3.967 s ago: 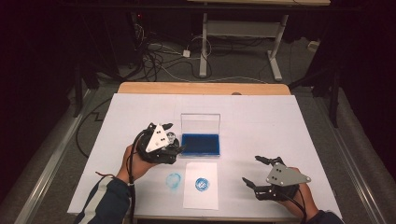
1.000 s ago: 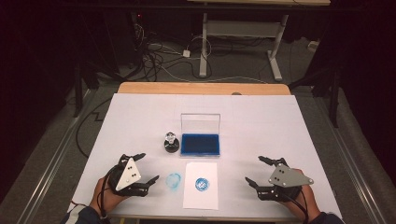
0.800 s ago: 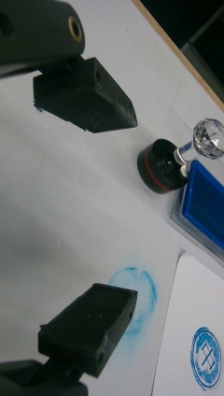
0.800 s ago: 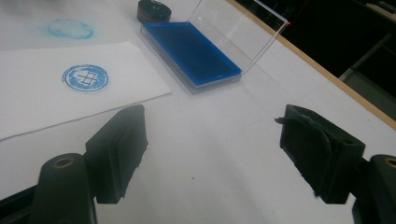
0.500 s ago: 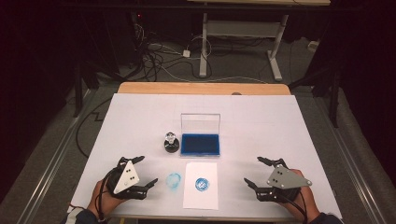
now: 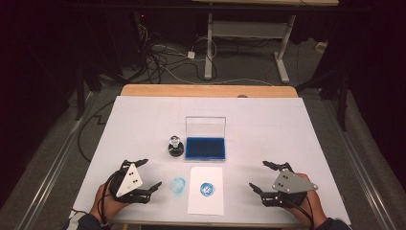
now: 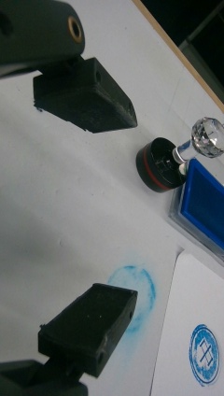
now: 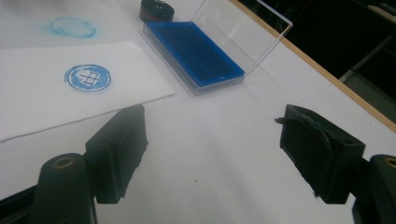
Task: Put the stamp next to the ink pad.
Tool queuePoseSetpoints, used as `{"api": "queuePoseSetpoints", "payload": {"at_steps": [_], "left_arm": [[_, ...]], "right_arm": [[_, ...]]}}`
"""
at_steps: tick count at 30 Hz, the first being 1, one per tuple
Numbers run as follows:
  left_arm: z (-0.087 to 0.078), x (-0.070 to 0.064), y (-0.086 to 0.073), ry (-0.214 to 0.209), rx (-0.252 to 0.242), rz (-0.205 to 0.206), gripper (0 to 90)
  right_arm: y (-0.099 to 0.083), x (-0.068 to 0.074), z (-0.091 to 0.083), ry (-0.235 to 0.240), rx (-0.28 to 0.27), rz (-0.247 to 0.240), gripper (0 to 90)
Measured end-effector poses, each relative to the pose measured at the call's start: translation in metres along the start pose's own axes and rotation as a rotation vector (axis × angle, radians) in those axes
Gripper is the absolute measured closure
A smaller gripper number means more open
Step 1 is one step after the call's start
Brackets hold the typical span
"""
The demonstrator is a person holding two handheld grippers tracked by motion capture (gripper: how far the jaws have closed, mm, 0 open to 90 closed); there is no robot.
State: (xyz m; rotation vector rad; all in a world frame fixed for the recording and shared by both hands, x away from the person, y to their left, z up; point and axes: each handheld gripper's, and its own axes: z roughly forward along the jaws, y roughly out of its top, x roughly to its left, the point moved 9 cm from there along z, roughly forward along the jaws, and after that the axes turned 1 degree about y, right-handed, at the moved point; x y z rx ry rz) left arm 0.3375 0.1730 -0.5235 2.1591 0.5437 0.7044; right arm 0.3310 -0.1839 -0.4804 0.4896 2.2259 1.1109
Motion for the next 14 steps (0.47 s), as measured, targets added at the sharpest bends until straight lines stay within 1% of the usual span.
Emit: {"api": "queuePoseSetpoints", "payload": {"at_steps": [1,2,5,7,9,11,14], "left_arm": [[0.0008,0.0022,0.0,0.009,0.0,0.014,15.1],[0.0014,0.0027,-0.0006,0.011,0.002,0.016,15.1],[0.0017,0.0052,-0.0013,0.012,-0.001,0.006,15.1],[0.0016,0.0069,-0.0004,0.014,-0.008,-0.007,15.1],[0.0008,0.0061,-0.0007,0.016,-0.006,-0.019,15.1],[-0.0003,0.0043,-0.0016,0.018,0.004,-0.015,15.1],[0.0001,0.0059,-0.0002,0.024,0.001,-0.022,15.1]], "right_arm": [[0.0002,0.0,0.0003,0.001,-0.001,0.001,22.9],[0.0005,-0.0005,0.0008,-0.001,0.0,-0.001,22.9],[0.002,-0.002,0.0029,0.001,-0.006,0.003,22.9],[0.0004,-0.0022,0.004,0.003,0.002,-0.002,22.5],[-0.001,-0.0035,0.0033,0.004,0.0,0.012,22.5],[-0.0012,-0.004,0.0019,0.005,-0.008,0.027,22.5],[0.0001,-0.0054,0.0011,0.004,-0.018,0.012,22.4]]}}
